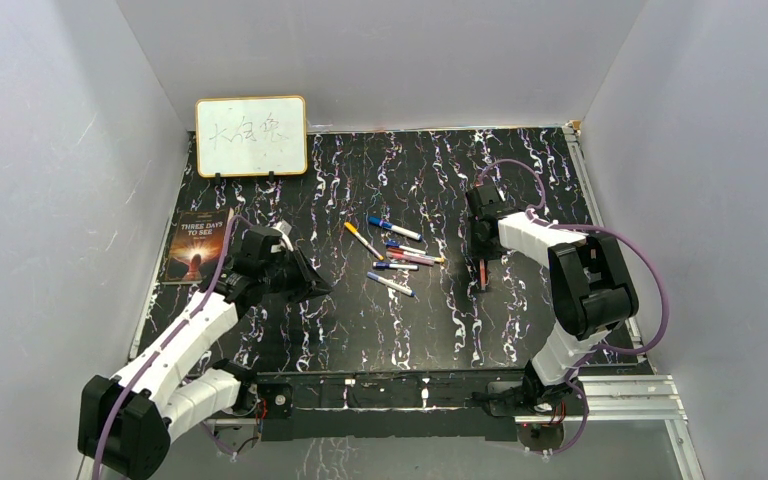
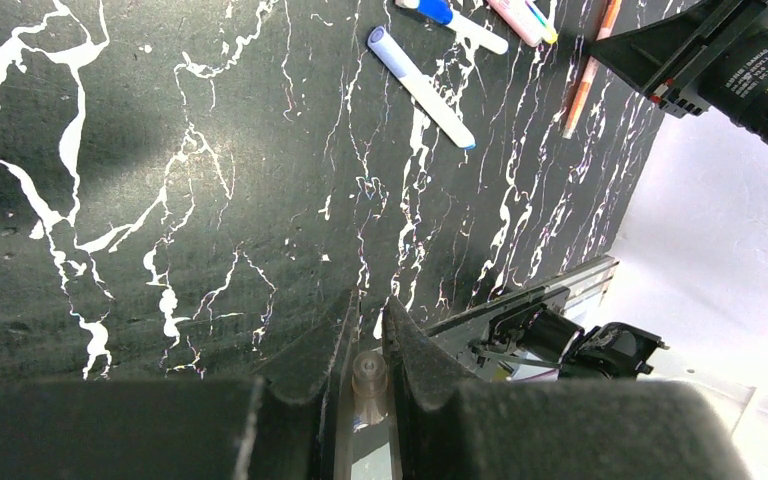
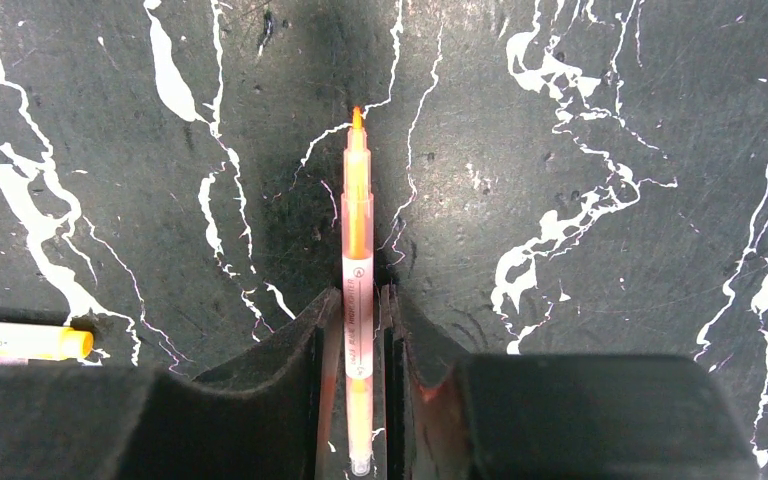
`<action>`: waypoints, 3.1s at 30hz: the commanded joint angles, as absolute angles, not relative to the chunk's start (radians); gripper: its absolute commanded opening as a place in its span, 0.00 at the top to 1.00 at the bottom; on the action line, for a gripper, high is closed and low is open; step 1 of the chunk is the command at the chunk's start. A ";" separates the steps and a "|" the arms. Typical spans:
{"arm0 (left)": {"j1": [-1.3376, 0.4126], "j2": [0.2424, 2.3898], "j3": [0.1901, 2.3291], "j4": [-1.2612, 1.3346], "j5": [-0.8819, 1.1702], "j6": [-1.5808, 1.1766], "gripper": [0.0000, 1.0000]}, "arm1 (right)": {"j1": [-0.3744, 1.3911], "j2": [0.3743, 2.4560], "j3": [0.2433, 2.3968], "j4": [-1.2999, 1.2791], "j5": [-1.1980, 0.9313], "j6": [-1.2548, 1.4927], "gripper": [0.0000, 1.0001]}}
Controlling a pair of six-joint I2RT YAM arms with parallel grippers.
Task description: Open the pen caps
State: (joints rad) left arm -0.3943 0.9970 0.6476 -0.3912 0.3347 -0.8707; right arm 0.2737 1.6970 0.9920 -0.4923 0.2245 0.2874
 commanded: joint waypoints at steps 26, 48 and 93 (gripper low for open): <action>-0.384 1.355 0.927 -0.596 -0.062 -0.640 0.98 | 0.273 1.504 0.967 -0.526 0.164 0.312 0.61; -0.347 1.693 1.046 -0.489 -0.236 -0.405 0.89 | 0.276 1.354 0.905 -0.512 0.007 0.318 0.57; -0.344 0.848 1.144 -1.060 0.082 -0.506 0.02 | 0.535 1.652 1.216 -0.567 0.015 0.272 0.27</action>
